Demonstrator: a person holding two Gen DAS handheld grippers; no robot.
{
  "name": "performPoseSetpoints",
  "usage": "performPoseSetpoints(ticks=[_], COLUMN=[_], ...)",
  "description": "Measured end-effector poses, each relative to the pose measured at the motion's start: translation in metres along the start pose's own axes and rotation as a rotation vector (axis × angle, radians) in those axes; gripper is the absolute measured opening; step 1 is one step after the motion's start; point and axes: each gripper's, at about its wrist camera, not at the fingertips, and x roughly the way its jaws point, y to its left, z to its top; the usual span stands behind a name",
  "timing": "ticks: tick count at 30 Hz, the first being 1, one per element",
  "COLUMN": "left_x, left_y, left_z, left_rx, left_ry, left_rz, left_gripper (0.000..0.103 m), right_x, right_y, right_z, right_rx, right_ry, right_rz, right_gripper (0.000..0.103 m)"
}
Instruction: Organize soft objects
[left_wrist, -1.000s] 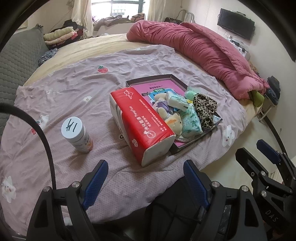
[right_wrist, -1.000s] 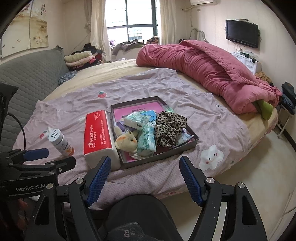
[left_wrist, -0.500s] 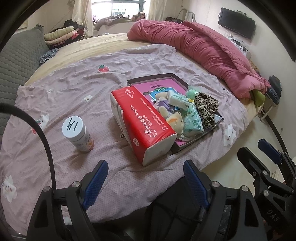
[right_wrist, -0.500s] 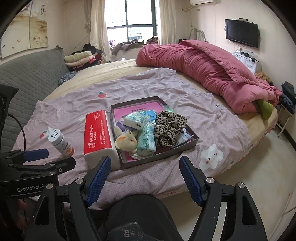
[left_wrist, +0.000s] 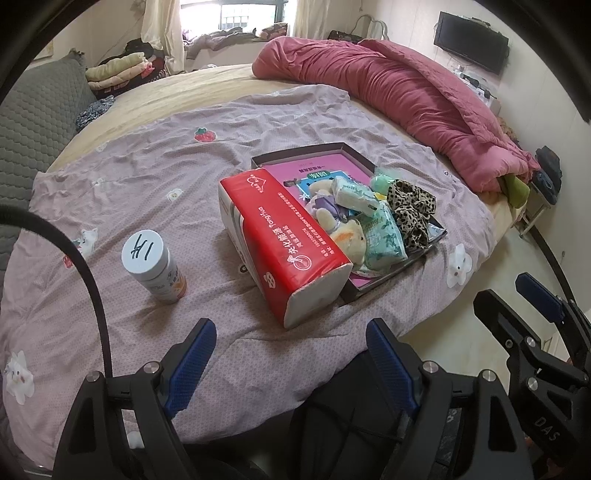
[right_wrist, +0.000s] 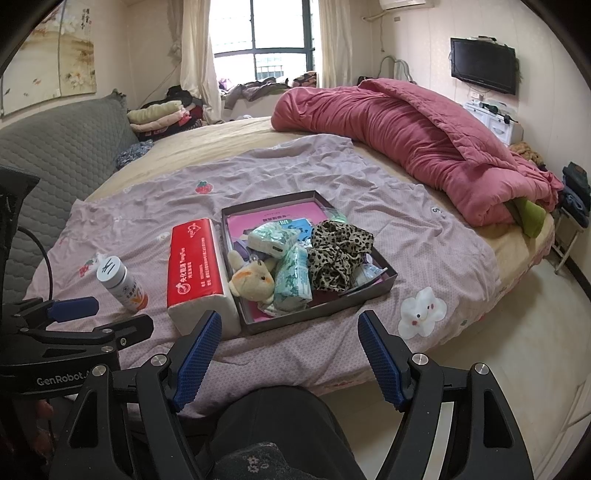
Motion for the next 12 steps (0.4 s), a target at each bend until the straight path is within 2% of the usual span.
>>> performPoseSetpoints(ticks=[12], left_x=[0.012], left_y=[0.004], left_z=[-0.004], left_rx=[0.0], left_ry=[0.046], left_rz=[-0.013], left_gripper=[0.083], right_x=[0.004], right_y=[0.003], right_z=[0.001], right_rx=[-0.02], right_ry=[0.003], right_rz=[-0.002], right_gripper=[0.077])
